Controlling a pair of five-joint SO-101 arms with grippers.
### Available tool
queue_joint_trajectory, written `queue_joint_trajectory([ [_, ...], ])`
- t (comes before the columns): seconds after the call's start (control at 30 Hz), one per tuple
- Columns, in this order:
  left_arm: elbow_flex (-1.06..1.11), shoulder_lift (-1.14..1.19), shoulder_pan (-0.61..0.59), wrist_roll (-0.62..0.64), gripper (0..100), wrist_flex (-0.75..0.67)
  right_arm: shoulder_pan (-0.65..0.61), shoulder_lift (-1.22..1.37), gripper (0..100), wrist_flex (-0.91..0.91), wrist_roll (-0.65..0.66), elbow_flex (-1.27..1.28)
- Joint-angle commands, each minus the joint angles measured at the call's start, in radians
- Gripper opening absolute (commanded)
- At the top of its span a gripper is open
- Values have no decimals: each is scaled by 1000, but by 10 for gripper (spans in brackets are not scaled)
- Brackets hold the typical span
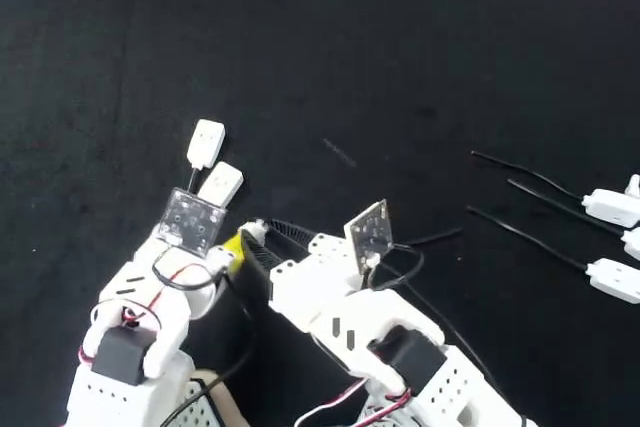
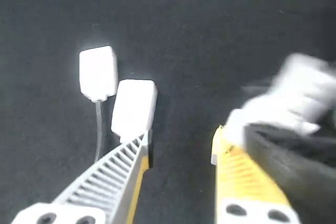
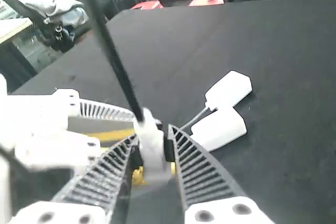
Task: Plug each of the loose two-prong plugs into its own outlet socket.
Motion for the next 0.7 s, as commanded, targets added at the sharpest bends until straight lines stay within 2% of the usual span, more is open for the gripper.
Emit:
queue_joint_trajectory([
  [0.0, -42, -8, -119, 60, 200, -109, -9, 21, 11, 40, -18, -77],
  [0.3, -35, -8, -134, 41, 202, -68, 6, 145, 11, 52, -9, -143],
  [0.43, -35, -8, -162, -130, 200, 52, 118, 214, 11, 58, 9, -211],
  [0.53, -38, -8, -240, -255, 199, 118, 230, 320, 11, 89, 72, -303],
  [0.67, -90, -2, -366, -278, 202, 140, 318, 579, 14, 245, 127, -507],
])
